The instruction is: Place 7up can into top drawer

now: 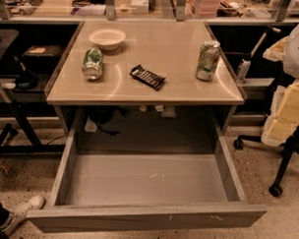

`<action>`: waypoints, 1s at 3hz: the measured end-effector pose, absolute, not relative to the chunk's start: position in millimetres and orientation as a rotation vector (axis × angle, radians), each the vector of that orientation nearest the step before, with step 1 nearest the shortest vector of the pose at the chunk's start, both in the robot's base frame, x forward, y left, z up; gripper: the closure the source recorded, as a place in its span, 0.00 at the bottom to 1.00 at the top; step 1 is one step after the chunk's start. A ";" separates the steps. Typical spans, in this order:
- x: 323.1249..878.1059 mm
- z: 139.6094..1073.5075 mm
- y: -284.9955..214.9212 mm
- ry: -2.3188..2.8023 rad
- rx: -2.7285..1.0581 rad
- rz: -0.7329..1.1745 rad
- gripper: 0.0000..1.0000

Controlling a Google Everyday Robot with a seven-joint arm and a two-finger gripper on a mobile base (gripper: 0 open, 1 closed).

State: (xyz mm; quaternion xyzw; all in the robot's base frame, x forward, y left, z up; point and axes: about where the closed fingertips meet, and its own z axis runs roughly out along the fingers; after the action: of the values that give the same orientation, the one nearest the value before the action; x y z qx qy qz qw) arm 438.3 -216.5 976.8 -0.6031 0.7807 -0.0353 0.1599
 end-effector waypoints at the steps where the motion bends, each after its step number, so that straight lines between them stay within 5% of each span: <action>1: 438.7 977.4 -216.4 2.230 -1.719 -0.106 0.00; 3: 506.7 932.7 -241.3 2.452 -1.396 -0.209 0.00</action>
Offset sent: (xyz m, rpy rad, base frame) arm 0.0660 -0.0276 -0.0586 0.0029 0.0011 -0.4160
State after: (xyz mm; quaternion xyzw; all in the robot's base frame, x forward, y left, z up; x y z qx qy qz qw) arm 506.7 -241.3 932.7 -0.4873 0.8562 -0.0730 0.1555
